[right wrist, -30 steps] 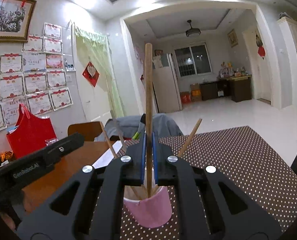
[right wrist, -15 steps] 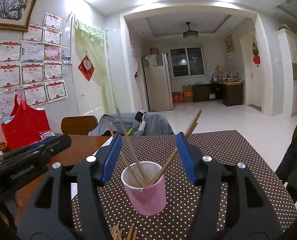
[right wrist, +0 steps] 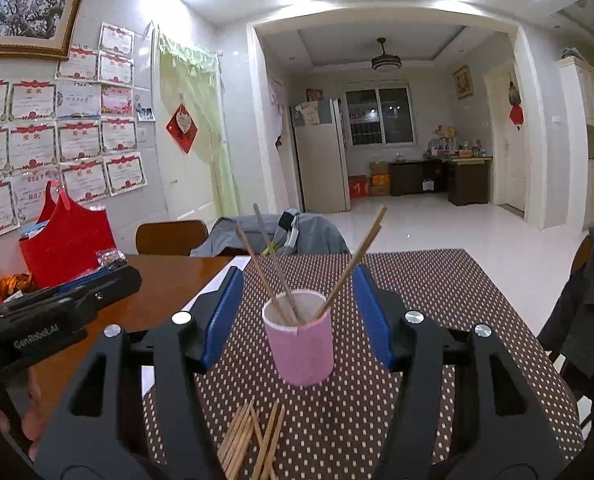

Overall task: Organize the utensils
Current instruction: 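Open the right gripper over the cup and return both tools to the pile, then grasp a chopstick with the left gripper while the right gripper grasps another chopstick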

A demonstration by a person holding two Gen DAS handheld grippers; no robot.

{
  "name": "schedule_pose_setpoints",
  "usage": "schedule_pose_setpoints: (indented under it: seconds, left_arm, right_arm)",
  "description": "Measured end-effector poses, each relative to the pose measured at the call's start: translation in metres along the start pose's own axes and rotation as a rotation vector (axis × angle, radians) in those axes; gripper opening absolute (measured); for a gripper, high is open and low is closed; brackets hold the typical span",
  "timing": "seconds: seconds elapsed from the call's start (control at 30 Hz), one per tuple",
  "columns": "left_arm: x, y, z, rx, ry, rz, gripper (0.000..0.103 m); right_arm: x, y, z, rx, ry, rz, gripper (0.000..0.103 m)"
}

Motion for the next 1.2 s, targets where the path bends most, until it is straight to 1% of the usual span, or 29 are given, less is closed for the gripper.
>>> schedule_pose_setpoints:
  seconds: [0.17, 0.27, 0.33, 0.4, 0.5, 0.63, 0.73, 0.77, 0.8, 0.87, 1.0, 1.13, 1.2]
  left_arm:
    - [-0.005, -0.002, -0.02, 0.017, 0.119, -0.015, 0.041]
    - [-0.001, 0.002, -0.04, 0.01, 0.228, -0.016, 0.042]
    - [0.005, 0.006, -0.056, 0.003, 0.312, -0.02, 0.041]
    - [0.009, 0.011, -0.071, -0.012, 0.376, -0.022, 0.041]
    - [0.018, 0.02, -0.1, -0.057, 0.502, -0.038, 0.041]
    - [0.028, 0.027, -0.133, -0.083, 0.606, -0.045, 0.041]
    - [0.034, 0.028, -0.15, -0.065, 0.653, -0.038, 0.041]
    - [0.034, 0.026, -0.156, -0.059, 0.663, -0.037, 0.039]
    - [0.035, 0.026, -0.16, -0.056, 0.671, -0.037, 0.03]
    - [0.038, 0.025, -0.165, -0.058, 0.686, -0.041, 0.023]
    - [0.042, 0.022, -0.17, -0.041, 0.697, -0.029, 0.021]
    - [0.049, 0.021, -0.174, -0.001, 0.701, 0.008, 0.021]
    - [0.053, 0.019, -0.173, 0.003, 0.699, 0.01, 0.021]
  right_arm:
    - [-0.009, -0.002, -0.015, 0.0, 0.091, 0.013, 0.057]
    - [-0.009, -0.003, -0.029, -0.011, 0.171, 0.01, 0.057]
    - [-0.007, -0.003, -0.041, -0.011, 0.239, 0.009, 0.057]
    - [-0.003, -0.005, -0.058, -0.011, 0.324, 0.008, 0.057]
    - [-0.001, -0.005, -0.081, -0.025, 0.425, 0.014, 0.057]
    - [0.001, -0.005, -0.108, -0.019, 0.53, 0.036, 0.057]
    - [0.001, -0.007, -0.123, -0.018, 0.584, 0.05, 0.057]
    - [0.002, -0.008, -0.127, -0.013, 0.604, 0.055, 0.057]
    - [0.002, -0.009, -0.131, -0.006, 0.62, 0.057, 0.057]
    - [0.003, -0.012, -0.137, -0.003, 0.643, 0.056, 0.057]
    - [0.003, -0.012, -0.142, -0.013, 0.668, 0.069, 0.057]
    - [0.001, -0.014, -0.147, -0.02, 0.687, 0.081, 0.057]
    - [0.003, -0.012, -0.151, -0.024, 0.696, 0.086, 0.057]
Point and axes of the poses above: each gripper's, at about its wrist camera, not at the fingertips, and x roughly the way its jaws point, y to its left, z to its top, the point moved 2 cm from there along x, roughly the way its jaws point, and after that the axes turned 13 degrees about -y, right-handed, at the moved point
